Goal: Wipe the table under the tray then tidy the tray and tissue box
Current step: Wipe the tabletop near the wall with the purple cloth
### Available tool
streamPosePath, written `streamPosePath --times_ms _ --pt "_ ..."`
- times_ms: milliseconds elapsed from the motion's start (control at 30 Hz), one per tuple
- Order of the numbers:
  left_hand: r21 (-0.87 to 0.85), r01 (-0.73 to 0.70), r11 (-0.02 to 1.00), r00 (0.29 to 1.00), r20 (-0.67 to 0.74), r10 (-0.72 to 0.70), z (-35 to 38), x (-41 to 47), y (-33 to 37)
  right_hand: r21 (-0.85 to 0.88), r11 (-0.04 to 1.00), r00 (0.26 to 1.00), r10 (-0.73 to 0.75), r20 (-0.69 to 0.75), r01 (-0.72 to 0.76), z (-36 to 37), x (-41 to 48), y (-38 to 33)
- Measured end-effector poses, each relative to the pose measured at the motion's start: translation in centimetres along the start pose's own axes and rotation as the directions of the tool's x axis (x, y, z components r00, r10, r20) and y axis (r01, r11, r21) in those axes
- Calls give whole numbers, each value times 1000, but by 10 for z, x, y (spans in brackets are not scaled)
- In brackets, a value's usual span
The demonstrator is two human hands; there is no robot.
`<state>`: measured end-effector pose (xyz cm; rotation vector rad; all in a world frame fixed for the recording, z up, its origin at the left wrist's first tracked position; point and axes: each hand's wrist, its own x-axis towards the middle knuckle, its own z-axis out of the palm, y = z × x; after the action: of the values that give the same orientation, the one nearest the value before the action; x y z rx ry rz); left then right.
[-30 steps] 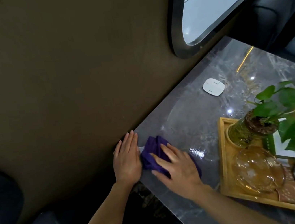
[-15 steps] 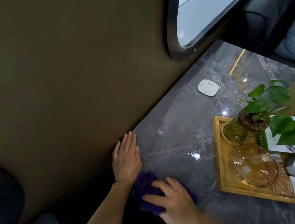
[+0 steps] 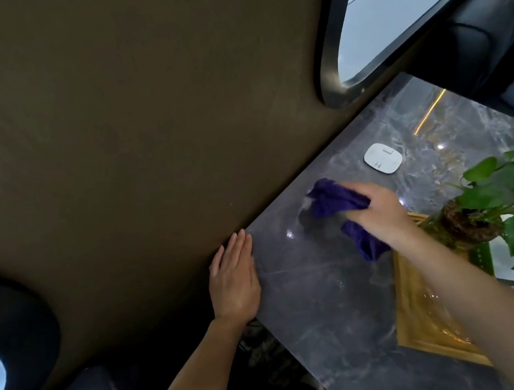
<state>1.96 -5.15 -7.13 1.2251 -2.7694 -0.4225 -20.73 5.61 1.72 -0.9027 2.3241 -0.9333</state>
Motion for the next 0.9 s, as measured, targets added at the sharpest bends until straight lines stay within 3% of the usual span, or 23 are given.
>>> streamPosePath --times_ms 100,167,367,533,733,900 --pt "6 -2 1000 1000 -8 2 -2 -1 2 -436 900 995 36 95 9 -10 31 8" --pt "-15 -7 1000 1000 -12 7 -3 -1 3 -547 836 997 1 80 43 -9 42 7" --pt "-28 8 1000 1000 -10 -9 -3 -1 3 -562 826 994 85 76 -28 20 48 31" --pt "-42 12 999 1000 -7 -12 -3 -1 3 -508 861 994 29 105 29 32 28 31" --pt "-26 16 1000 1000 -10 -16 -1 0 3 -513 821 967 -238 92 251 72 -44 22" --pt "-3 32 999 999 -2 -32 0 2 3 -484 779 917 -338 212 399 112 -110 17"
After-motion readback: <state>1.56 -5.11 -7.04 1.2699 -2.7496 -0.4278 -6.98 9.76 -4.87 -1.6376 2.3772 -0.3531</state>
